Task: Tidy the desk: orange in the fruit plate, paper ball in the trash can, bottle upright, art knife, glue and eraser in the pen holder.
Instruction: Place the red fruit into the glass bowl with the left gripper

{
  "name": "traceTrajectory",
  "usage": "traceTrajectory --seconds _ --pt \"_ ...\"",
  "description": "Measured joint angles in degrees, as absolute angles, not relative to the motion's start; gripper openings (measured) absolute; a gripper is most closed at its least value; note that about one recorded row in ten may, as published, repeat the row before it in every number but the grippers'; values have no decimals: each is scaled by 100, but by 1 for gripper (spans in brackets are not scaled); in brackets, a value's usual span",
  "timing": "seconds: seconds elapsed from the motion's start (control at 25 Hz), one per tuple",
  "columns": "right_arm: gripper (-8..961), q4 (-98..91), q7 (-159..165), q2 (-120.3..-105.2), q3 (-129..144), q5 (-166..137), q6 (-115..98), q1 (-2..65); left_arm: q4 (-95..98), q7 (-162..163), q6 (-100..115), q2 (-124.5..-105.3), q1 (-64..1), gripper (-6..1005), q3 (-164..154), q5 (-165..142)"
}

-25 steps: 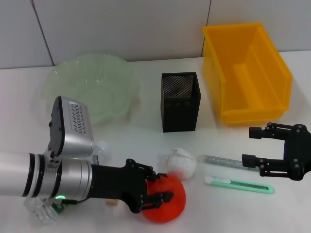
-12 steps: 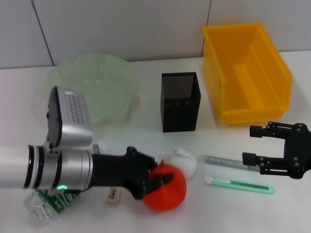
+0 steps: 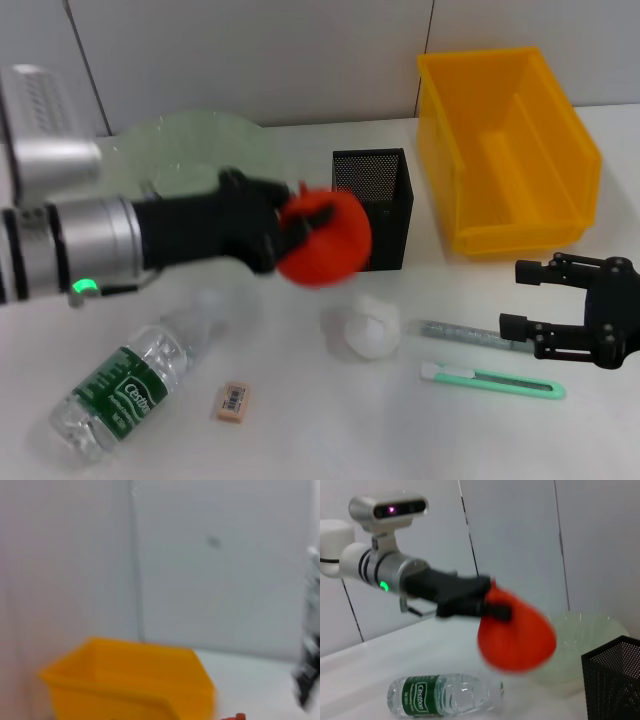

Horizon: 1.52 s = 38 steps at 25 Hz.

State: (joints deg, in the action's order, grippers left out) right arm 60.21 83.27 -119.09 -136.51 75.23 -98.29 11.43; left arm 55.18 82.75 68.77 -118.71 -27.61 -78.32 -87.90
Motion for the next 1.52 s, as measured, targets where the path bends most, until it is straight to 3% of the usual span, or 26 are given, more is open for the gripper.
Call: traceTrajectory --seconds 0.32,0.96,1.52 --pt "697 5934 8279 -11909 -13658 7523 -9779 1166 5355 7916 5949 -11891 -2864 126 -7354 -8244" --pt "690 5537 8143 -11911 -13658 7571 -9764 1201 3965 7556 3372 -11912 -3728 138 -7417 -7959" --pt "682 5330 8105 -11918 -13667 7650 -9795 1212 3440 7441 2934 -11913 -3887 150 -7447 -7645"
